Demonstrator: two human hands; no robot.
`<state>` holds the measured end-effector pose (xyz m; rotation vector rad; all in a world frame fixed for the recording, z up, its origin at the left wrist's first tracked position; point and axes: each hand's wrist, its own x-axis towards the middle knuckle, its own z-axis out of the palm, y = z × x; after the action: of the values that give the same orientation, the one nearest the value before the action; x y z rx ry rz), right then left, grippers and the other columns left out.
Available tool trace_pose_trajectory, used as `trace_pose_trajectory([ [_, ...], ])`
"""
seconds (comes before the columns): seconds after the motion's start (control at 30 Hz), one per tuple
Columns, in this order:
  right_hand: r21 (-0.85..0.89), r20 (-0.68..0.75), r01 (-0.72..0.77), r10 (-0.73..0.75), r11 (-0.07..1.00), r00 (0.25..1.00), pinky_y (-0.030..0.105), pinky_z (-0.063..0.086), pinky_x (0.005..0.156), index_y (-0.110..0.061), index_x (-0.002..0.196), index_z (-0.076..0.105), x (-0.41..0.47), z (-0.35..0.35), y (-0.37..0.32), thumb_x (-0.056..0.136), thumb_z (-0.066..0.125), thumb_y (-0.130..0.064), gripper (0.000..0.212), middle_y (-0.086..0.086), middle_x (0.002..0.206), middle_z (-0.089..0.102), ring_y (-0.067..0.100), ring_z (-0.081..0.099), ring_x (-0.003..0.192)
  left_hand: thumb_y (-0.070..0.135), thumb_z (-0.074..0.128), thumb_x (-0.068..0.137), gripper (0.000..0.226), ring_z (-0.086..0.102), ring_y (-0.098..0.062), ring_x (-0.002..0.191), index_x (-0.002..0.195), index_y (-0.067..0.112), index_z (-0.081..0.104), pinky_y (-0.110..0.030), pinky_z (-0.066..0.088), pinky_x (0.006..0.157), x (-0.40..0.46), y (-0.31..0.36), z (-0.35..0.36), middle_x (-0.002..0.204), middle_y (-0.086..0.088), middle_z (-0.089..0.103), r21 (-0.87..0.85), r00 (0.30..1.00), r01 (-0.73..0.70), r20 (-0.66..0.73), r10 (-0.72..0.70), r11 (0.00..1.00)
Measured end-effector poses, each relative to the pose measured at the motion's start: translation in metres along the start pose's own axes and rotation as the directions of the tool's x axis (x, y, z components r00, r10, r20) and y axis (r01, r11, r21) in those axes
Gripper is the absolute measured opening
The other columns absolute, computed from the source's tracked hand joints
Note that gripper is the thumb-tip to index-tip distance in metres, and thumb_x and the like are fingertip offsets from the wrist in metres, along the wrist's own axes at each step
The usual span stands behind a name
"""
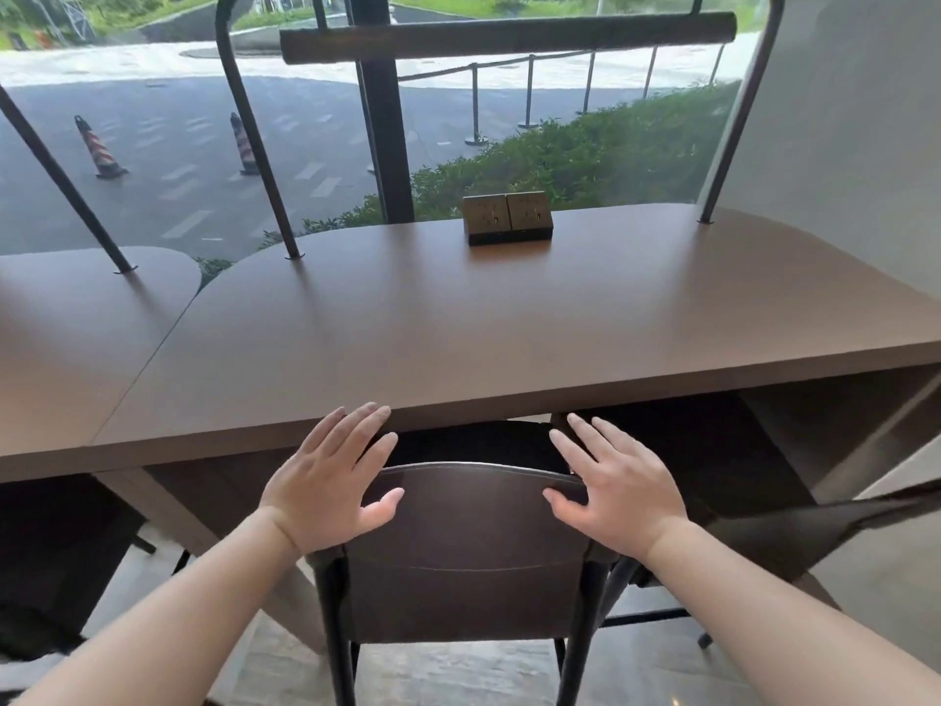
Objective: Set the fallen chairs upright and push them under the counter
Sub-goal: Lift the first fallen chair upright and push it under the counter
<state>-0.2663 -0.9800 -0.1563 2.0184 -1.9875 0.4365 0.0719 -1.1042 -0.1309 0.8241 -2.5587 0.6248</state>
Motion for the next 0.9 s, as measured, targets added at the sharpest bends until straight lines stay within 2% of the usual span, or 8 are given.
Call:
trace_pose_trajectory([
  [0.27,-0.043,0.028,-0.070,0.072,0.997,0.997,0.047,0.047,0.102,-0.025,0.136,0.057,-0.007,0.005,-0.025,0.085,0.049,-0.067,0.066,0.007,0.142,0.055,0.030,0.053,0.127,0.053,0.057,0.083,0.060,0.040,-0.032,0.137,0.120,0.006,0.060,-0.051,0.024,0.118,0.004,-0.029,0.012,0.142,-0.017,0.048,-0.070,0.999,-0.043,0.016,0.044,0.997],
  [0.43,-0.049,0.023,-0.079,0.080,0.996,0.996,0.048,0.048,0.100,-0.023,0.133,0.060,-0.004,0.004,-0.045,0.084,0.053,-0.064,0.065,0.009,0.138,0.058,0.031,0.055,0.124,0.053,0.054,0.083,0.059,0.039,-0.031,0.138,0.120,0.007,0.060,-0.050,0.021,0.119,-0.003,-0.046,0.013,0.144,-0.015,0.045,-0.089,0.997,-0.015,0.073,0.021,0.996],
  [0.67,-0.066,0.042,-0.085,0.088,0.994,0.995,0.049,0.048,0.099,-0.021,0.132,0.062,0.009,0.006,-0.073,0.083,0.054,-0.063,0.065,0.010,0.136,0.060,0.031,0.056,0.124,0.056,0.045,0.084,0.066,0.035,-0.032,0.139,0.123,0.005,0.062,-0.046,0.007,0.121,-0.014,-0.065,0.009,0.144,-0.018,0.045,-0.062,0.979,0.064,0.196,-0.051,0.996],
  [0.73,-0.070,0.040,-0.074,0.077,0.995,0.996,0.049,0.048,0.100,-0.020,0.132,0.061,0.011,0.008,-0.076,0.083,0.055,-0.063,0.065,0.010,0.136,0.059,0.031,0.055,0.125,0.057,0.044,0.085,0.067,0.034,-0.032,0.140,0.125,0.005,0.061,-0.046,0.008,0.121,-0.017,-0.068,0.008,0.145,-0.018,0.045,-0.060,0.972,0.067,0.229,-0.052,0.996],
  [0.9,-0.089,0.031,-0.049,0.052,0.995,0.998,0.048,0.046,0.102,-0.020,0.133,0.060,0.014,0.014,-0.085,0.084,0.052,-0.063,0.065,0.011,0.137,0.058,0.030,0.054,0.125,0.058,0.043,0.085,0.071,0.031,-0.032,0.143,0.132,0.007,0.057,-0.054,0.025,0.117,-0.028,-0.076,0.009,0.150,-0.017,0.041,-0.084,0.961,0.078,0.270,-0.053,0.993],
])
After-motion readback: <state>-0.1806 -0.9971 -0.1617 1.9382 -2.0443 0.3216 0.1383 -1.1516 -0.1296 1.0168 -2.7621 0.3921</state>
